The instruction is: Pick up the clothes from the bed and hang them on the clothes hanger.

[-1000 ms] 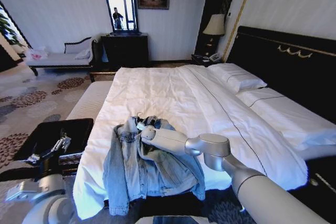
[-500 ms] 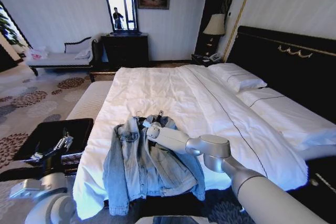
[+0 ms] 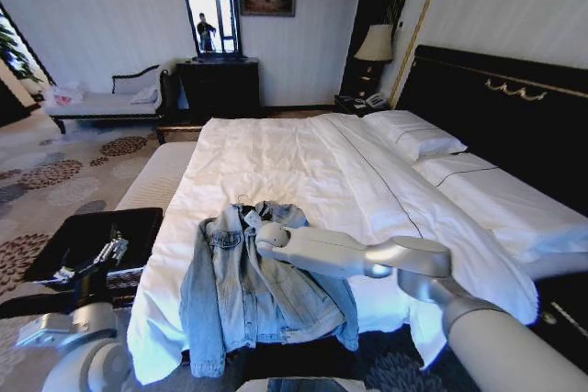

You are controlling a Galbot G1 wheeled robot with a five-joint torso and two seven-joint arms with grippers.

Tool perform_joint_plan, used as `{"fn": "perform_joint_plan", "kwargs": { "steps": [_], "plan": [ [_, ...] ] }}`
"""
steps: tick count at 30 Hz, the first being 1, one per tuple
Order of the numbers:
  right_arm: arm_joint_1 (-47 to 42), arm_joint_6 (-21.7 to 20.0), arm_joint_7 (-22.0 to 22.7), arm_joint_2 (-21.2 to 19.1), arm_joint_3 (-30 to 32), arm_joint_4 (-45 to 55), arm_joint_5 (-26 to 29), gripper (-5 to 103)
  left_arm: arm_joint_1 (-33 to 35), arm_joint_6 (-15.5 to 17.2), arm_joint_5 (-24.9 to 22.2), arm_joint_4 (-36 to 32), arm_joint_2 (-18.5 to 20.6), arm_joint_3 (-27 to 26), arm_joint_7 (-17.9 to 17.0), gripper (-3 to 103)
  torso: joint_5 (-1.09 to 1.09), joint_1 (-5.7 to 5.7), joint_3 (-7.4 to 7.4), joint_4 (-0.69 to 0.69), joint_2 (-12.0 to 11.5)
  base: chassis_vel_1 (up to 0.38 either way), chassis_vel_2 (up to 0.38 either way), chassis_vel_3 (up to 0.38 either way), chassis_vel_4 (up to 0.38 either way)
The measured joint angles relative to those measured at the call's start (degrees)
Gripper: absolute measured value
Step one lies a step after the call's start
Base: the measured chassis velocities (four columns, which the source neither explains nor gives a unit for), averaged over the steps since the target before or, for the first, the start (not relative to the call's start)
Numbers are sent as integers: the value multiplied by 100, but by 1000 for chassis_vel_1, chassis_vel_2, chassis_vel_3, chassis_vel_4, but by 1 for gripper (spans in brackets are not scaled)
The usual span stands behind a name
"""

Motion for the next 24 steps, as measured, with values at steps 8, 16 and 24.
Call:
{"fn": "perform_joint_plan", "kwargs": {
  "steps": [8,16,24],
  "plan": [
    [-185,888,-542,-61,98,31,-177,100,19,65,96,-92,-8,37,-3,100,1,1,0,0,0,0,0,0,0],
    [-236,991,-695,42,71,-143,-380,100,43,79,107,-123,-17,13,-8,100,0,0,0,0,0,-4,18,7,-21],
    [-232,991,-725,140,19,-268,-458,100,24,80,113,-94,-27,15,-10,100,0,-1,1,-1,0,-50,153,39,-156]
  ]
}}
